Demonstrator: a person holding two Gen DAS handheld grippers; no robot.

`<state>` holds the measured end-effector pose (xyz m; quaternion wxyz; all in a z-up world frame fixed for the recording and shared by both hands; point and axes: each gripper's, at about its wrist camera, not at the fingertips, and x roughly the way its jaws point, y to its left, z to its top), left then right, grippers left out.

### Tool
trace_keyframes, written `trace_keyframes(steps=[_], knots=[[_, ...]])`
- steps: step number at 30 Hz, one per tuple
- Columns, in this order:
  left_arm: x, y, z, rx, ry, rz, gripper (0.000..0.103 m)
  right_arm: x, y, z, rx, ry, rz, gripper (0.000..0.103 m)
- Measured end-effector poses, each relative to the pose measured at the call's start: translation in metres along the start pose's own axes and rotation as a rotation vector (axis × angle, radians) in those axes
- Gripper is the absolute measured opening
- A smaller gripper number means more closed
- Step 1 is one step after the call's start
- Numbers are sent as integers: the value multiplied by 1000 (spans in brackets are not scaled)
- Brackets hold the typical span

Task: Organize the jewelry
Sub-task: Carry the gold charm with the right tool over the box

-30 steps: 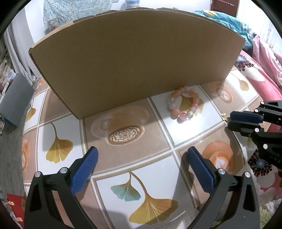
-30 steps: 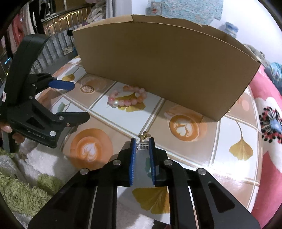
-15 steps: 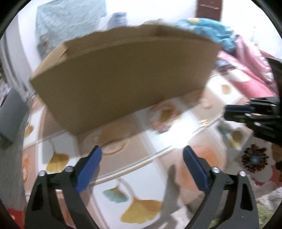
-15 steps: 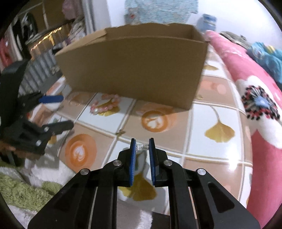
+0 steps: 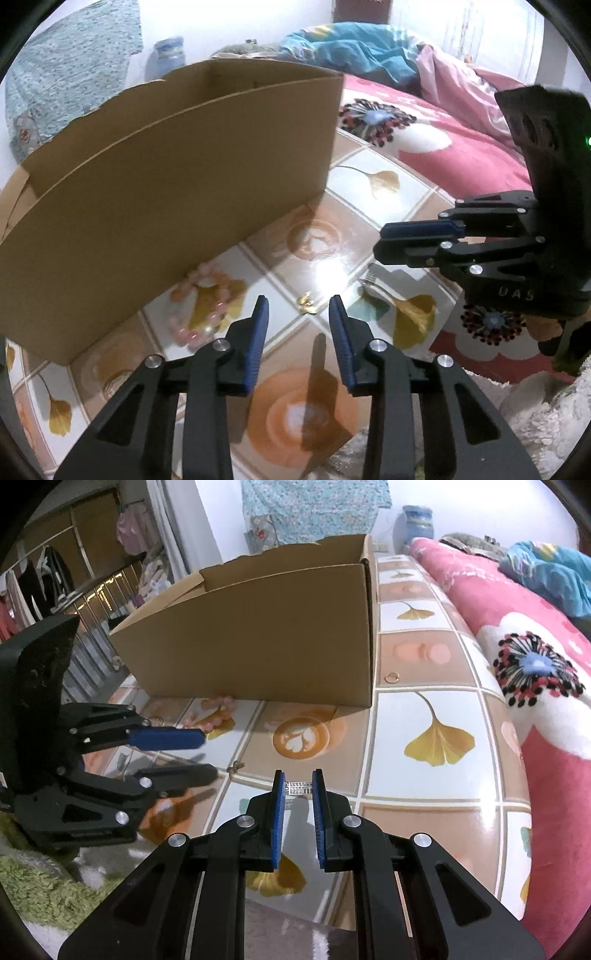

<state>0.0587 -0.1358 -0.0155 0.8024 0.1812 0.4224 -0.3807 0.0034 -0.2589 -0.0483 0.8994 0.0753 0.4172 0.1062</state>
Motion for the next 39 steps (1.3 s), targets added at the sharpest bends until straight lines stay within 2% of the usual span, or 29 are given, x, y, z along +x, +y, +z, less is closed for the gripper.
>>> trace_keyframes(steps=[8,13,18,29,39], knots=[[19,-6,7,-10,74,7,17,2,-7,0,10,-12,31,13],[22,-9,9,3,82,33,14,3,-9,-1,7,-13,39,13],[26,-11,12,17,87,63,6,4,-10,-2,12,-17,51,13],[22,-11,9,16,75,41,6,1,-11,1,10,-26,50,13],[-6,-4,8,-6,18,33,6,-11,-5,6,-11,-45,47,13]])
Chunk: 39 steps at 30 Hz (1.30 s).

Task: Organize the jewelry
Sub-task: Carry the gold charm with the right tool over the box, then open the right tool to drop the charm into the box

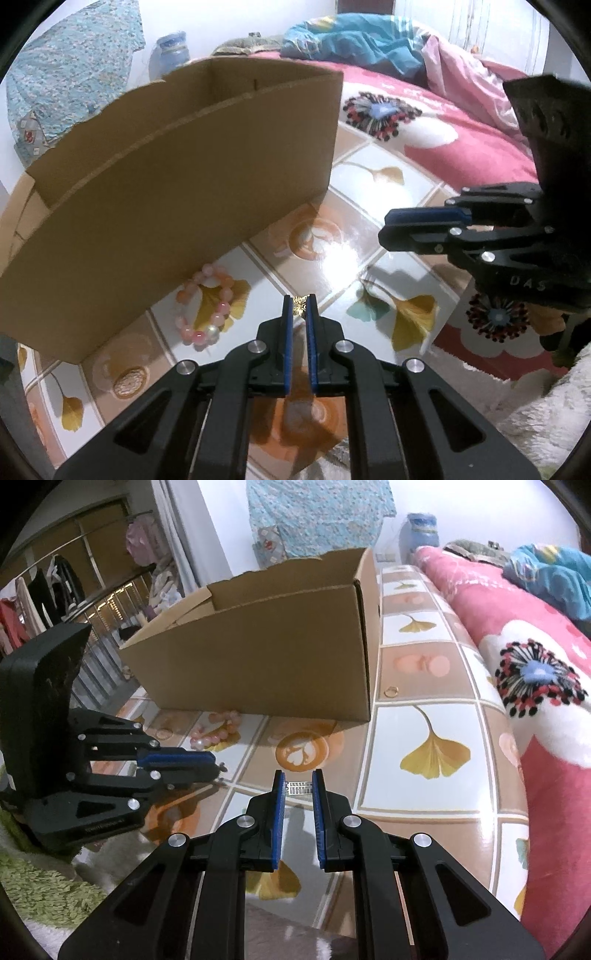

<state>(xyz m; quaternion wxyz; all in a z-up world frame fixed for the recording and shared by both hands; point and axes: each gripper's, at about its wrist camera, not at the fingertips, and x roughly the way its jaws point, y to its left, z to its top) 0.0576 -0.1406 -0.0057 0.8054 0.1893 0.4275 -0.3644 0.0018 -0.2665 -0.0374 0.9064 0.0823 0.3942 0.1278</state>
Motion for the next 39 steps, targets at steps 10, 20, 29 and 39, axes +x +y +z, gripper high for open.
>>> trace_keyframes(steps=[10,20,29,39], knots=[[-84,28,38,-36,-215,-70,6,-44,18,53,-86,-150,28,13],[-48,130,103,-157,-87,-76,6,8,18,164,-179,-24,134,13],[42,203,128,-287,221,-70,6,115,28,197,-237,339,116,15],[40,215,136,-326,176,-50,20,110,17,208,-186,329,104,27]])
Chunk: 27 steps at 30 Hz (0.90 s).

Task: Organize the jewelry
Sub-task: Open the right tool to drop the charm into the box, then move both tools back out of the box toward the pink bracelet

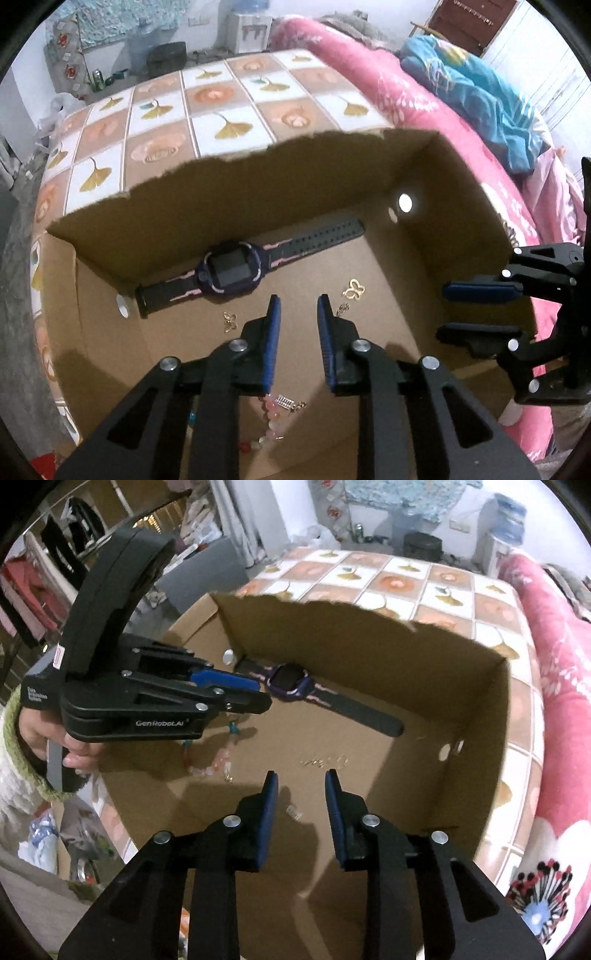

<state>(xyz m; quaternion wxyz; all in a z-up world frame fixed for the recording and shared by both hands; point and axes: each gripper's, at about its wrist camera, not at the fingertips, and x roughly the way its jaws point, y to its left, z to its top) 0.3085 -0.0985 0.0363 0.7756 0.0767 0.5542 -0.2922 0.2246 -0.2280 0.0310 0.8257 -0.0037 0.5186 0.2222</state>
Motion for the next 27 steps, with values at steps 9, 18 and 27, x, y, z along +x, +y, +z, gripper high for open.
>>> trace_keyframes(steps=[9,18,27], knots=[[-54,-17,-10,24,-143,-7,43,-54,-2,-12,48,-118,-24,32],[-137,-35,-86,39,-267,-70,79,-137,15,-80,83,-295,-31,70],[-167,-30,-185,-2,-349,-8,97,-117,38,-158,157,-253,-56,88]])
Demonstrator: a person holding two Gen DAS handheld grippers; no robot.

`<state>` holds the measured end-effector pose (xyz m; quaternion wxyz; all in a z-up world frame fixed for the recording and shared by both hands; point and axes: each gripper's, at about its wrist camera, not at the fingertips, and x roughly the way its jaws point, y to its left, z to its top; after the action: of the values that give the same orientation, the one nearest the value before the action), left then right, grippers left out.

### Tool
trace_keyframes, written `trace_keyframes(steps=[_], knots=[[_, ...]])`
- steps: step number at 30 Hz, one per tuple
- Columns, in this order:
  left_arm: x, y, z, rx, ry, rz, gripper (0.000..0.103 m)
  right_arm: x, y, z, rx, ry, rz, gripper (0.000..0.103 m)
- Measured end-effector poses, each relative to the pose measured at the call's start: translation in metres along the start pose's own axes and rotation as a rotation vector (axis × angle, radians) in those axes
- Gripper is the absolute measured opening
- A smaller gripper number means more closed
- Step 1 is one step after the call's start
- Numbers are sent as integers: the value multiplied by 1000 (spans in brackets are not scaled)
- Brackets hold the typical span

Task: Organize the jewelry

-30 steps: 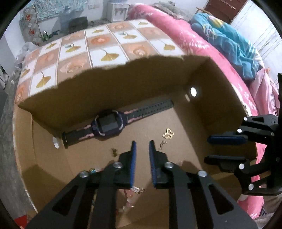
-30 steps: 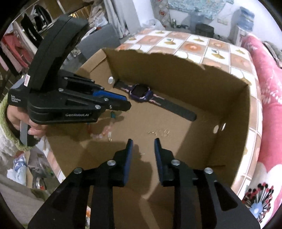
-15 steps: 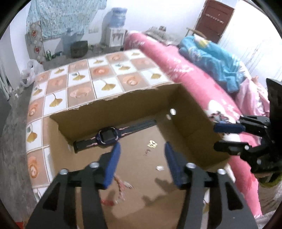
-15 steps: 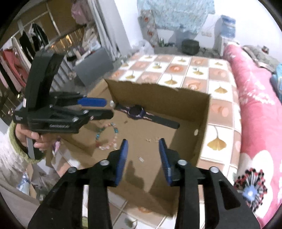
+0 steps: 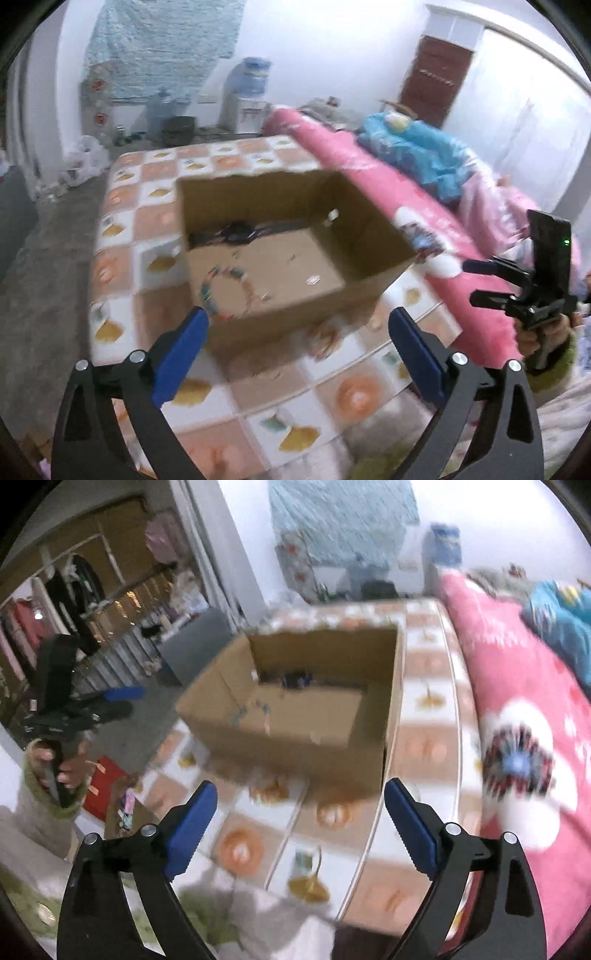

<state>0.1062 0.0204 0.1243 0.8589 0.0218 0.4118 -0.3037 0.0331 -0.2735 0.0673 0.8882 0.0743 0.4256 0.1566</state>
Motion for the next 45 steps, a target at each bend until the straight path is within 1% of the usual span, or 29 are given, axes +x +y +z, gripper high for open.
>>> trace_keyframes(steps=[1,2,4,5,7,10,11,13,14,16,18,22,24,27,37,45], knots=[[5,1,-12,-9,13,37,97,8,1,-7,12,20,-11,88],[10,3,-21,-17,26,55,97,17,2,-13,25,42,-23,88],[29,4,-38,-26,78,109,97,40,4,-27,56,104,-54,88],[37,3,-46,-25,101,139,97,44,5,-33,60,119,-70,88],[56,1,-62,-14,145,203,97,62,8,-40,56,153,-134,88],[78,-1,-79,-7,189,248,97,83,9,-46,54,198,-225,88],[85,-3,-83,10,205,276,97,87,9,-48,49,210,-265,89],[87,-5,-87,22,206,276,97,97,10,-49,33,229,-327,89],[87,-6,-89,21,203,269,97,99,10,-49,30,233,-337,91],[87,-4,-93,14,207,269,97,104,10,-51,32,239,-333,95],[88,0,-95,5,218,283,97,108,10,-52,33,243,-335,95],[93,6,-95,-50,226,278,97,121,6,-60,22,272,-385,95],[97,6,-94,-65,232,276,97,125,4,-62,26,283,-391,95],[106,3,-93,-75,249,284,97,124,0,-63,52,275,-379,95],[133,-8,-95,-98,318,363,97,121,-5,-67,58,251,-376,95],[135,-13,-95,-106,303,371,97,120,-5,-71,52,238,-373,95]])
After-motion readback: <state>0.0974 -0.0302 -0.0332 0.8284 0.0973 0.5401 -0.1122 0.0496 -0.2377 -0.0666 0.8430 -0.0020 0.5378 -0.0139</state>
